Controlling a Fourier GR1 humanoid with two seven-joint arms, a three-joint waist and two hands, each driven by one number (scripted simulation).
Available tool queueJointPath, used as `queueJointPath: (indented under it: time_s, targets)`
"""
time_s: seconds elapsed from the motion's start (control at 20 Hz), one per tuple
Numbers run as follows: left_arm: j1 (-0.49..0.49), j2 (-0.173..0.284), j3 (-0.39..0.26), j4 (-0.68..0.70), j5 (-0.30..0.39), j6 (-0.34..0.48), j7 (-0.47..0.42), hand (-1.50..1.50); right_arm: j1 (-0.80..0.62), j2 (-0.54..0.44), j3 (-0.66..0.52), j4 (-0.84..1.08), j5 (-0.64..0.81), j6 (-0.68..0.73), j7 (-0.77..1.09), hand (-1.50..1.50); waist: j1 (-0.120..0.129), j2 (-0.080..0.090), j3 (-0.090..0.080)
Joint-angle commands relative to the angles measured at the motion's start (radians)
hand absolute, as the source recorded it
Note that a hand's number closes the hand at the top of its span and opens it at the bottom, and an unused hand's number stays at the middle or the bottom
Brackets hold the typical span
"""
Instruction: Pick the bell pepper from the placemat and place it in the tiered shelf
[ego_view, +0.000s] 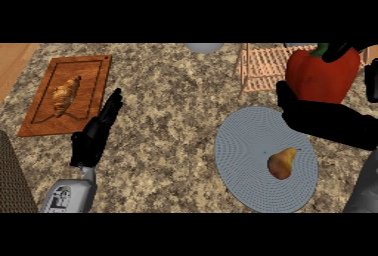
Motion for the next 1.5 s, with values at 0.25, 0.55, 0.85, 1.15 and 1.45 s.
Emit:
queueJointPath:
  time_s: [0.25, 0.55, 0.85, 1.15, 1.45]
  targets:
    - [-0.001, -0.029, -0.037, -0.055, -0.028, 0.022, 0.059, 0.0, -0.174, -0.099, -0.149, 0.207, -0.002, -0.022, -0.044, 1.5, 0.005, 0.001, 0.0]
    - [-0.002, -0.03, -0.015, -0.018, -0.018, 0.027, 0.006, 0.0, -0.248, -0.188, -0.217, 0.35, -0.024, -0.053, -0.123, 1.5, 0.007, 0.001, 0.0]
    - [-0.05, 0.01, 0.031, 0.035, 0.009, -0.008, 0.005, 0.0, -0.185, -0.247, -0.192, 0.436, 0.013, -0.147, -0.277, 1.5, 0.002, 0.002, 0.0]
    - [0.005, -0.041, -0.044, -0.029, -0.037, 0.021, 0.041, 0.0, -0.238, -0.214, -0.146, 0.678, 0.131, -0.337, -0.319, 1.5, 0.011, 0.003, 0.0]
    - [0.036, -0.031, -0.037, -0.029, -0.019, -0.001, -0.007, 0.0, -0.269, -0.267, -0.203, 0.914, 0.097, -0.506, -0.539, 1.5, 0.018, 0.006, 0.0]
